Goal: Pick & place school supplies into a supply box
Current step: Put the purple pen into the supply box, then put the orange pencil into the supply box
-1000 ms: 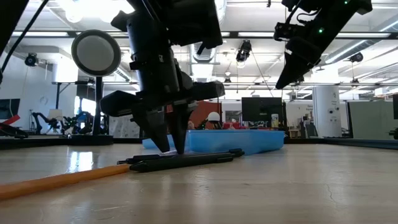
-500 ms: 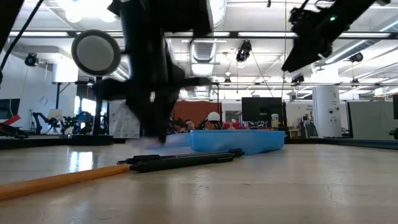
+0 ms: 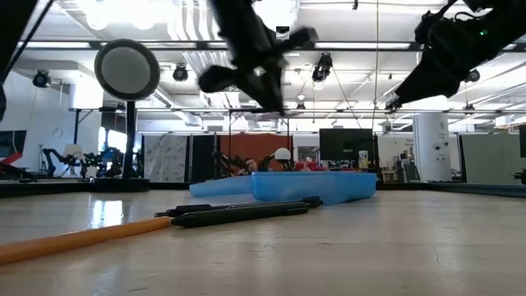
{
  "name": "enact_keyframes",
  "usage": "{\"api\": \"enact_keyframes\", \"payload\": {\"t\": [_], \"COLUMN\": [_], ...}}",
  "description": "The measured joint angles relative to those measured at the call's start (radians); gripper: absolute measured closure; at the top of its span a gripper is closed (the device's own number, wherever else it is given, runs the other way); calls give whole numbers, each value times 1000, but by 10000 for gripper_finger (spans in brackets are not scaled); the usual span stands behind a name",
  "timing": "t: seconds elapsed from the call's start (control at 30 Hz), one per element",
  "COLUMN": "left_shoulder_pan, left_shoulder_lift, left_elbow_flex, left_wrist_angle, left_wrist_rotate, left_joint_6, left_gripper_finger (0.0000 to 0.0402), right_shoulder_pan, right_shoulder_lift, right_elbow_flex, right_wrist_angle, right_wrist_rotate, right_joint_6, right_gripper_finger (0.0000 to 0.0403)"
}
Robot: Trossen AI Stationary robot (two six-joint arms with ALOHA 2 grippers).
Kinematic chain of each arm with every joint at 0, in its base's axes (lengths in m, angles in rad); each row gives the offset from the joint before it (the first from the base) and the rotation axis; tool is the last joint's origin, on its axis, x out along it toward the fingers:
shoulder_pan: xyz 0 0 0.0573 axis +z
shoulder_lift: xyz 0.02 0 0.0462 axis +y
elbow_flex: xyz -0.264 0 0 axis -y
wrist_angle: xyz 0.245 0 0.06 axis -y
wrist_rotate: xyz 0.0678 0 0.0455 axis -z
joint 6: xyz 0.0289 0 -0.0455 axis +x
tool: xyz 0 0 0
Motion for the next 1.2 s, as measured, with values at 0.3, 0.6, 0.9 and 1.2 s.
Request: {"api": "enact_keyframes", "payload": {"t": [0.3,0.6,0.9,1.2], "left_shoulder_pan": [145,151,144,1], "left_shoulder_lift": [185,310,237,129], "left_elbow_flex": [169,217,217,211], "left_wrist_angle": [62,60,23,-284], "left_wrist_rotate": [201,255,258,266], "left_joint_6": [203,203,239,275], "left_gripper_finger": [393,358,266,256], "right_shoulder_pan": [-4,-8,-8,-9], "right_shoulder_lift": [2,17,71,95], "right_elbow_flex": [14,5,3,3], "right_wrist_angle": [4,2,7,9], "right_wrist_rotate": [0,0,-4,-101], "right_joint_6": [-21,33,15,-105], "right_gripper_finger": [193,193,193,193]}}
